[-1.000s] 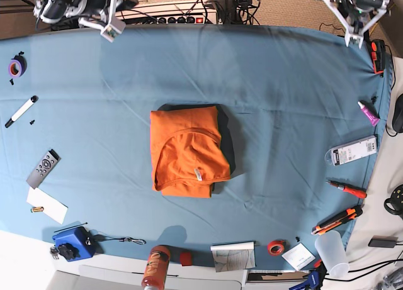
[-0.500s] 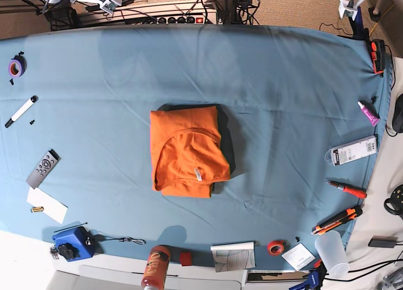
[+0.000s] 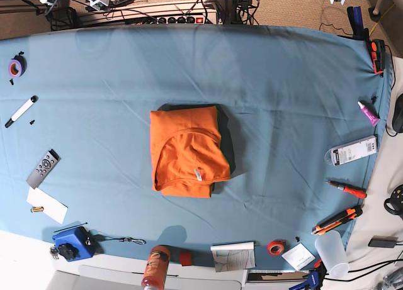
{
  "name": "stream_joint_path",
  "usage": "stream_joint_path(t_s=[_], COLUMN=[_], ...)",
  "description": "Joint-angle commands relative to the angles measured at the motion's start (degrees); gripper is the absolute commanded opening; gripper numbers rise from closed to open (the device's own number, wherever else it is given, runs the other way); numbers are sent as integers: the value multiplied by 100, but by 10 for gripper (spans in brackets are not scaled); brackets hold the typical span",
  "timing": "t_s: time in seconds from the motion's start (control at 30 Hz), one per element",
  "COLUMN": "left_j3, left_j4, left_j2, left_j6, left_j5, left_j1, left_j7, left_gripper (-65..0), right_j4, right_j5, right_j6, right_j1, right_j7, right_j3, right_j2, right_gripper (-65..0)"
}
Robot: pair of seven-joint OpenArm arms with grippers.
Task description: Layout the t-shirt on the table in an organized manner, then fold the t-shirt properly
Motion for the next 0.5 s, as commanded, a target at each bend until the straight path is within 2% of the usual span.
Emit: stream_joint_path(t_s=[0.0, 0.07, 0.17, 0.3, 0.47], left_j3=[-31, -31, -31, -31, -28], left_j4=[-168, -656, -1421, -2398, -3447], left_j2=[-48, -48, -48, -48, -46], left_j6=[-11, -186, -634, -1023, -1051], left_j5=[20, 17, 17, 20, 22], left_j1=[-11, -221, -518, -876, -1342], left_j7=[0, -98, -334, -1003, -1803], left_gripper=[-650, -650, -650, -650, -650], right_j4=[-120, -505, -1143, -1989, -2959], right_j5=[-50, -199, -361, -636, -1163], right_j6=[9, 9, 9, 7, 4], right_j1=[20, 225, 595, 1178, 1845], right_j7=[-44, -17, 111, 420, 951], right_j3=[-66, -289, -721, -1285, -2068], right_j2=[57, 63, 120, 111, 72], right_gripper=[-650, -650, -650, -650, -650])
